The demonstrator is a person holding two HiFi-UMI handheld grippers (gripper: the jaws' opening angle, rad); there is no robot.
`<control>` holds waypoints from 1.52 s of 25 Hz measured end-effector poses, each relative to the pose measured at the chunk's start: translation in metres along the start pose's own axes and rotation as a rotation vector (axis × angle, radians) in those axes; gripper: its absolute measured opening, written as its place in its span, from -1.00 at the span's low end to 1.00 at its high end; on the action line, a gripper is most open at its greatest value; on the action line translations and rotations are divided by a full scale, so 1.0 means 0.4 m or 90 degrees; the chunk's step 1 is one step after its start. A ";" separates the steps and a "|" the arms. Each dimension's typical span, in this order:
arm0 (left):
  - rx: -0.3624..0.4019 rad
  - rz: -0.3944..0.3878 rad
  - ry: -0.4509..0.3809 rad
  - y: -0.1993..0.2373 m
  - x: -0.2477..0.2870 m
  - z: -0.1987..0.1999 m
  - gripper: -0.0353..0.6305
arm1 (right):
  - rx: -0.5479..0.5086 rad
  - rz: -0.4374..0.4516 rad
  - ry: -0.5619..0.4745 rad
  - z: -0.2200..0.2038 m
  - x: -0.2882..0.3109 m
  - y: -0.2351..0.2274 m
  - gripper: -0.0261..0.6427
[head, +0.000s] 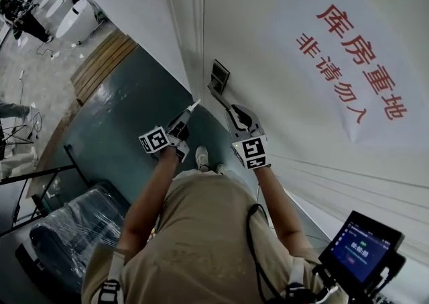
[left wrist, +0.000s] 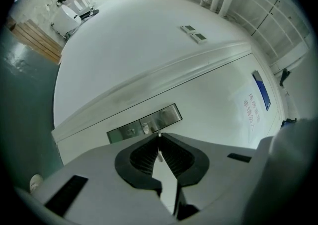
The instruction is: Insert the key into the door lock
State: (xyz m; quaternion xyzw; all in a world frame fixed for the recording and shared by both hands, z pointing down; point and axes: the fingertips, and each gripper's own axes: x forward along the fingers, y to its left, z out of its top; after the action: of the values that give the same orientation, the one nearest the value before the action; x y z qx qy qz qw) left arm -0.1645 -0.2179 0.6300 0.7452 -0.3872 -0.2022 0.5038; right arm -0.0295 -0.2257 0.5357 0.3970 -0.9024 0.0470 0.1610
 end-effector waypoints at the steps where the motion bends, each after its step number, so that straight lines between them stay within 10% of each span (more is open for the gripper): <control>1: 0.000 0.001 0.005 0.011 0.006 0.006 -0.79 | -0.002 -0.006 0.001 0.000 0.007 -0.005 -0.73; 38: -0.092 0.008 0.072 0.175 0.155 0.013 -0.79 | 0.004 -0.021 0.036 -0.068 0.100 -0.038 -0.70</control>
State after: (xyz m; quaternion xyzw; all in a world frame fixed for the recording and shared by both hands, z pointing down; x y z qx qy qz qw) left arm -0.1558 -0.2827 0.6969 0.7146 -0.3473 -0.1842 0.5787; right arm -0.0371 -0.2584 0.5737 0.4110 -0.8905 0.0584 0.1861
